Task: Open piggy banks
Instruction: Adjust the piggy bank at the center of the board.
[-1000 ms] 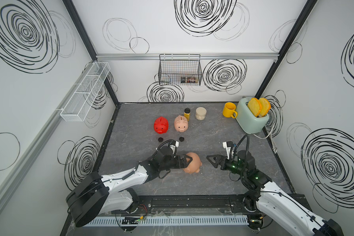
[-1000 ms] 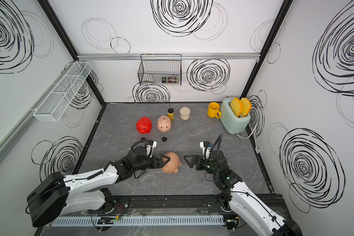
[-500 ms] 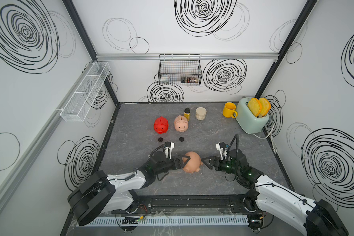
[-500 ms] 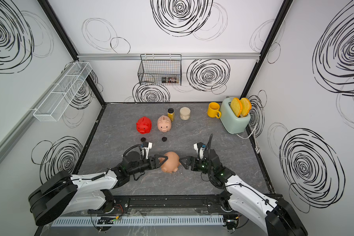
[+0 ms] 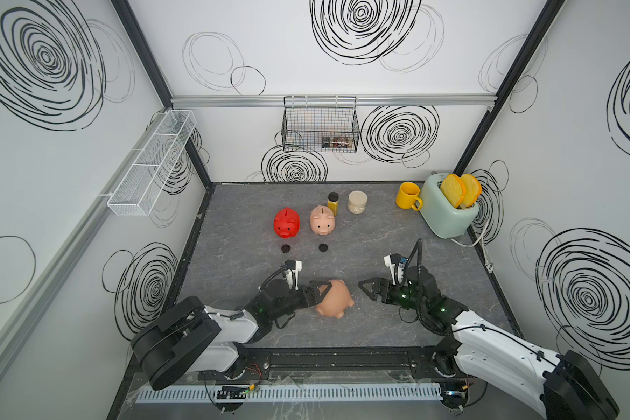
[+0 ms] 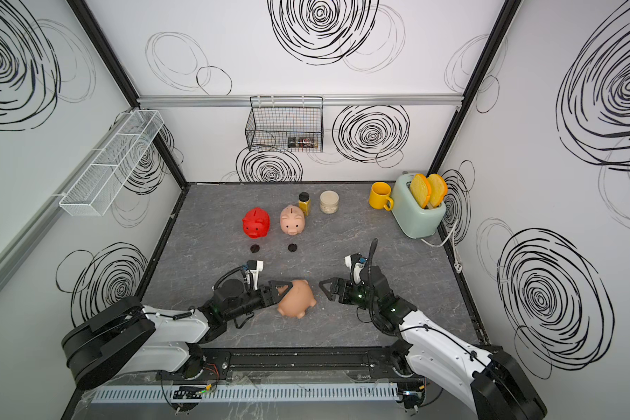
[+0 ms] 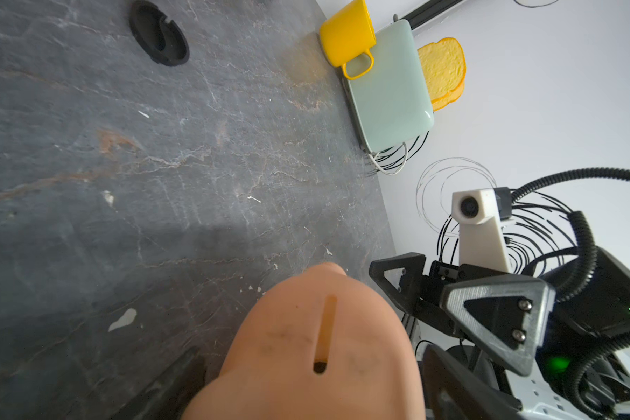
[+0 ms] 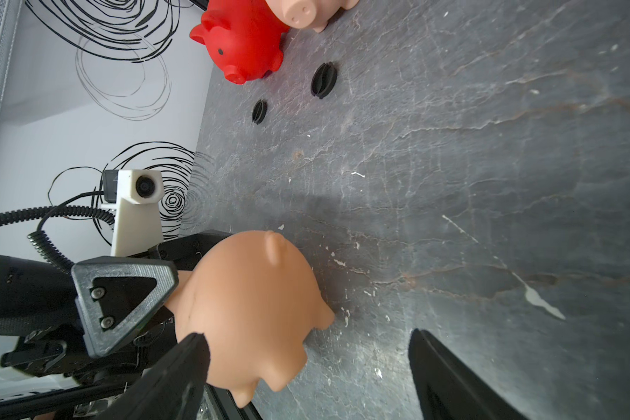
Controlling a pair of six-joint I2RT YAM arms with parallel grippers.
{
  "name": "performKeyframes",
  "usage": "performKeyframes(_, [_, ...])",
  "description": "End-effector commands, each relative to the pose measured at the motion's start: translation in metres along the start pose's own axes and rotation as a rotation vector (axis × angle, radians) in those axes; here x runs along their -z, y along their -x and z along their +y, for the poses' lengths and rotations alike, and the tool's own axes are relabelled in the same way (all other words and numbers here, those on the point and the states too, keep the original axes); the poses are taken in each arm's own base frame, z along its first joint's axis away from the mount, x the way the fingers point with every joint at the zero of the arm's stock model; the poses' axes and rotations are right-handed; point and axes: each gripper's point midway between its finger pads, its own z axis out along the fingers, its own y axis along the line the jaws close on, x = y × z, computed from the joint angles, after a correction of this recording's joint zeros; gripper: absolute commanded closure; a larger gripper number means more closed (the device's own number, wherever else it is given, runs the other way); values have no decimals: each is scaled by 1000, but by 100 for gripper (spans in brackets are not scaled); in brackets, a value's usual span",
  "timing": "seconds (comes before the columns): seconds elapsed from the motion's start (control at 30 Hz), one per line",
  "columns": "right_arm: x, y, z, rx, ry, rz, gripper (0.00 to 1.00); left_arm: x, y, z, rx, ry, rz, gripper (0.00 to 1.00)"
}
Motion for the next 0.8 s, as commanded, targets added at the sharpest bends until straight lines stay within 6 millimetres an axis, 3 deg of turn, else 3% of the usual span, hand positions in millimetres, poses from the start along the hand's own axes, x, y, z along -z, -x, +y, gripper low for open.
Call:
performKeyframes(0.0, [1,6,7,4,14,-21,9,5,15,-18,0,-82,-65,4])
performKeyframes(0.53, [-2,4,-4,4,-35,-24,10,29,25,9,-34,50,-110,4])
performKeyframes(0.77, [-10,-6,-4,73,-129,19,21,38,38,15,-104,133,-129,4])
